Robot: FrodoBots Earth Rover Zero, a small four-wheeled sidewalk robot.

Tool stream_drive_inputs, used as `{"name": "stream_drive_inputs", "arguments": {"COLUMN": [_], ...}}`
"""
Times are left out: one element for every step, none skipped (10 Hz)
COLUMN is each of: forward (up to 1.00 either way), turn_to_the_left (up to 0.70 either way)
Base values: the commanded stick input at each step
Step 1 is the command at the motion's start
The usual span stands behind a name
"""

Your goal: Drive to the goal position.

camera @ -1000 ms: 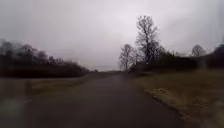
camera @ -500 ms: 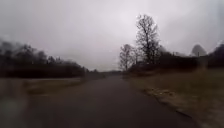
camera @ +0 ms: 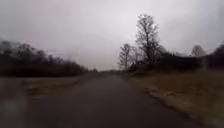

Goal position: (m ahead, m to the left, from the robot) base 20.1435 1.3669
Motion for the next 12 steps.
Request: {"name": "stream_drive_inputs", "arguments": {"forward": [0.7,0.7,0.7,0.7,0.7,0.7,0.7,0.7,0.7,0.7,0.7,0.7], "turn_to_the_left": [0.0,0.0,0.0,0.0,0.0,0.0,0.0,0.0,0.0,0.0,0.0,0.0]}}
